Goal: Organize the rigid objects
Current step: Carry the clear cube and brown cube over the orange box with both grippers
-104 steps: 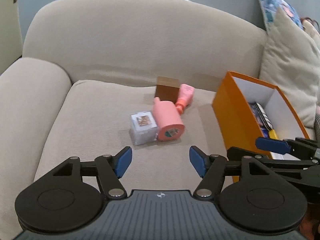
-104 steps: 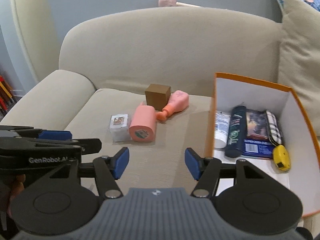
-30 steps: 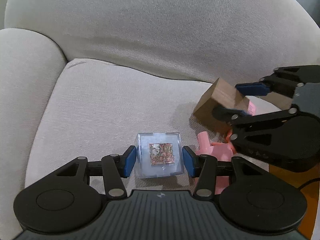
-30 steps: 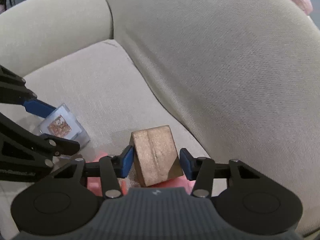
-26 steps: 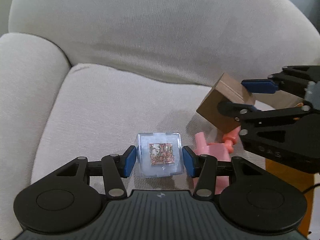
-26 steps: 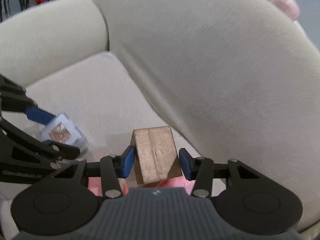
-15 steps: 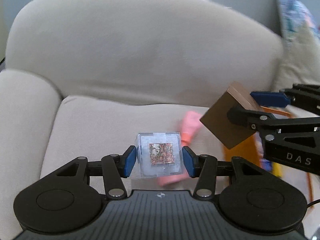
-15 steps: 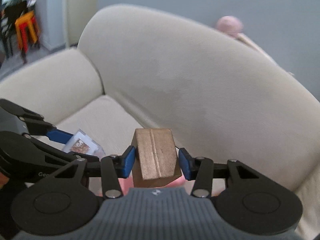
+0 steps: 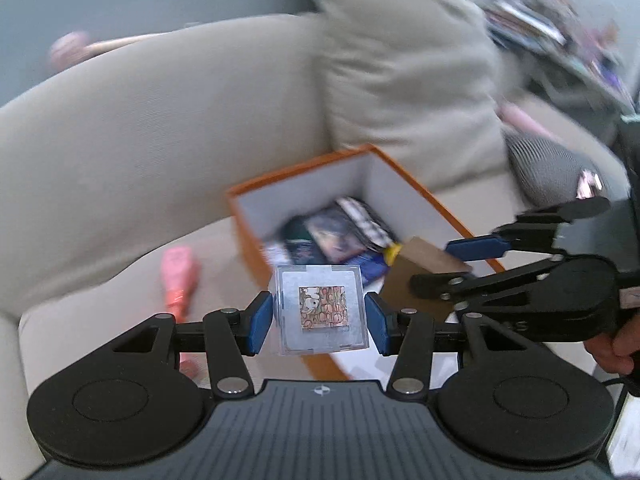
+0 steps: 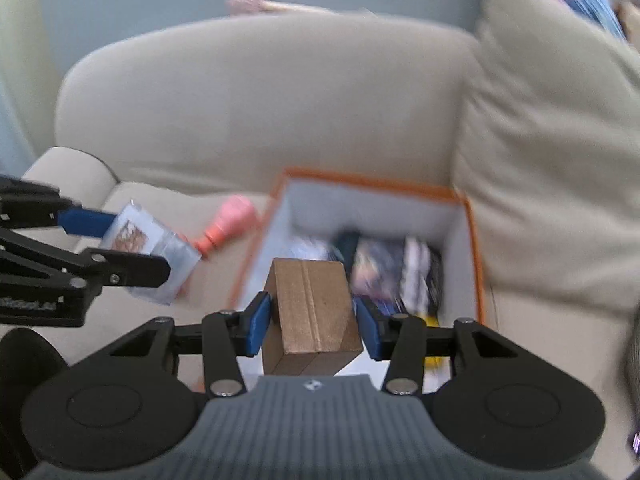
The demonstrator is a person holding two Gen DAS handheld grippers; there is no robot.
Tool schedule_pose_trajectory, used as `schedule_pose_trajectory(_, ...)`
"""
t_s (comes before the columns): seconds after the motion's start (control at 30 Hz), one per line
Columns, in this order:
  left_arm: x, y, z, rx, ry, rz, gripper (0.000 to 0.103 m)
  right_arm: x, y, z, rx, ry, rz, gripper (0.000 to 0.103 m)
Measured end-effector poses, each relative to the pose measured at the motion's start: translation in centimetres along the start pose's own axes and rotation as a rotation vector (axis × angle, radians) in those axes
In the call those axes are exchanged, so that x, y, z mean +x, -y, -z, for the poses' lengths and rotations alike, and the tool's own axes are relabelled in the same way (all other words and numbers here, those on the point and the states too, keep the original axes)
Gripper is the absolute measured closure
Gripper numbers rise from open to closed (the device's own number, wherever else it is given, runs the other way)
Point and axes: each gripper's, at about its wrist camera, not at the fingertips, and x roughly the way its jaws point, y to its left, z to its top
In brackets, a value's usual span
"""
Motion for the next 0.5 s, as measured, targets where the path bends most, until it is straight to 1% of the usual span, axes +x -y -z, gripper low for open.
schedule_pose_trajectory(0.17, 3.2, 4.3, 0.0, 0.223, -0.074, 0.022, 0.046, 1.0, 3.0, 3.0, 0.144, -0.032, 0.021, 0.055)
schedule_pose_trajectory(0.27, 5.5, 6.2, 0.4, 0.391, -0.127, 0.028, 0.046, 2.1, 3.8, 3.8, 0.193, -0.039, 0.019, 0.055)
schedule_pose_trajectory(0.33, 6.9, 7.0, 0.8, 0.486, -0.173, 0.026, 0.046, 2.9, 4.1, 4.0, 0.205, -0.04, 0.013, 0.055)
schedule_pose_trajectory(0.5, 9.5, 7.2, 1.8, 0.657, -0.251, 0.042, 0.046, 5.4, 4.1, 3.9, 0.223, -0.061, -0.005, 0.055)
